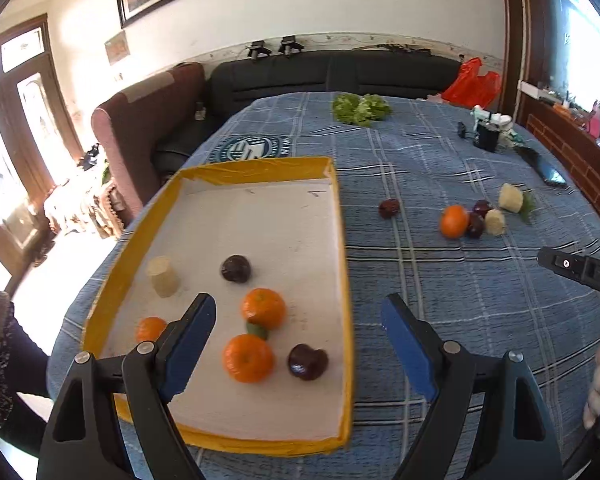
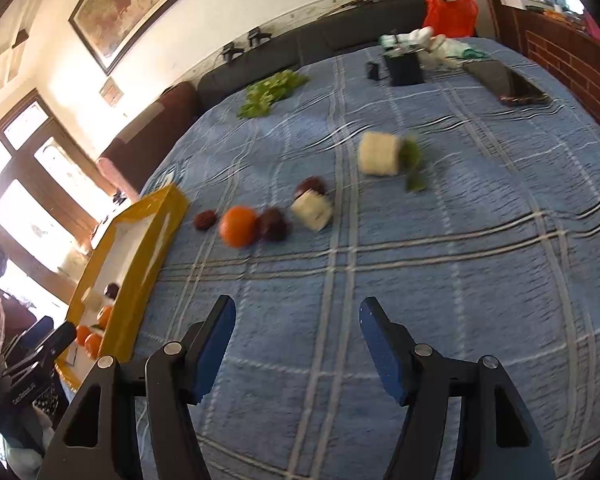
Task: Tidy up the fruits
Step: 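Withdraw both open tools from the tray toward the fruit on the tablecloth, then grasp an orange with the left tool while the right tool grasps the white cube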
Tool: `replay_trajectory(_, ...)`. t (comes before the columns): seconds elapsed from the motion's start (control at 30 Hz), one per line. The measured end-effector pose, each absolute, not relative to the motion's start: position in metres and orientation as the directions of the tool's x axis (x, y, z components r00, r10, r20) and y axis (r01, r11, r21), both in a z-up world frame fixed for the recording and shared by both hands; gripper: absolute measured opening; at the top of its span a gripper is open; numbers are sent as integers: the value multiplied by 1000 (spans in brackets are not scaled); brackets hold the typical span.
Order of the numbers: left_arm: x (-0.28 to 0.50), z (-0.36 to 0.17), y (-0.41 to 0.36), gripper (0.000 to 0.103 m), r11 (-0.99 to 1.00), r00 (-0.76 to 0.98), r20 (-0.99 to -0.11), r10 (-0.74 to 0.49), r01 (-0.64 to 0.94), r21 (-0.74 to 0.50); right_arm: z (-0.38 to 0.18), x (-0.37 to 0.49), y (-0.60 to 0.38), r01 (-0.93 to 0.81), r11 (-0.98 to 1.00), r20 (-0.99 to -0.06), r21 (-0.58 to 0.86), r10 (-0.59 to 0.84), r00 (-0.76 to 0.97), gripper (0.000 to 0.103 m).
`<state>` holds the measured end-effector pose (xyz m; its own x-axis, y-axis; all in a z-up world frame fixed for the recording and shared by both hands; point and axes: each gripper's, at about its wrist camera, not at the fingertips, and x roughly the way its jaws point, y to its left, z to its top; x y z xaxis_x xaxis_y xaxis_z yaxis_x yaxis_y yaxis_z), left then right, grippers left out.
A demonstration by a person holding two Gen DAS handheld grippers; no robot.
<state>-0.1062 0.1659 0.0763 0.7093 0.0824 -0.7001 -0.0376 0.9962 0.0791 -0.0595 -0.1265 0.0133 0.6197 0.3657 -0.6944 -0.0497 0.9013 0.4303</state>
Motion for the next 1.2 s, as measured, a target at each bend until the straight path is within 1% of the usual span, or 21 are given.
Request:
replay_trajectory(0.13, -98, 75, 156, 84, 1000, 698, -716, 12, 10, 26, 20, -47, -152, 1, 917, -703, 398, 305, 643, 70)
replay_trajectory(0.23, -94, 74, 146, 84, 999, 696, -718, -22, 41, 10, 22, -32, -159, 12, 921, -712, 390, 293, 638, 71)
replay_trajectory(0.47, -83, 69, 130, 84, 993, 657, -745, -116, 102, -65, 10, 10, -125, -63, 933, -734, 355, 319, 599, 71)
replay_trajectory(0.57, -77, 71, 129, 84, 991, 652, -747, -130, 99, -86, 2, 22, -109, -93, 939, -743, 331, 320, 587, 71)
replay_trajectory(0.77, -59, 69, 117, 84, 990, 645, -751, -141, 109, -92, -6, 27, -99, -134, 935, -735, 328, 342, 586, 70)
replay_trajectory(0.8, -56, 67, 115, 84, 990, 643, -752, -142, 111, -92, -5, 27, -99, -138, 932, -731, 334, 349, 586, 68)
replay_trajectory(0.83, -52, 66, 111, 84, 989, 640, -755, -146, 115, -93, -6, 28, -99, -144, 928, -727, 342, 359, 585, 62)
replay_trajectory(0.87, -49, 65, 108, 84, 988, 636, -757, -149, 119, -95, -6, 28, -99, -151, 923, -721, 353, 371, 585, 59)
replay_trajectory(0.93, -43, 62, 103, 84, 987, 625, -765, -155, 128, -96, -5, 28, -99, -158, 918, -715, 364, 385, 584, 45)
replay_trajectory(0.97, -39, 61, 100, 84, 987, 621, -768, -157, 133, -94, -5, 28, -99, -165, 914, -711, 371, 394, 583, 41)
replay_trajectory(1.0, -37, 60, 98, 84, 986, 619, -769, -157, 136, -92, -5, 27, -99, -167, 914, -710, 371, 395, 583, 33)
replay_trajectory(1.03, -34, 59, 95, 84, 986, 618, -770, -156, 141, -87, -5, 27, -99, -168, 915, -711, 368, 393, 583, 31)
replay_trajectory(1.2, -12, 55, 77, 84, 982, 611, -776, -155, 181, -53, -2, 22, -102, -163, 911, -703, 379, 398, 589, 31)
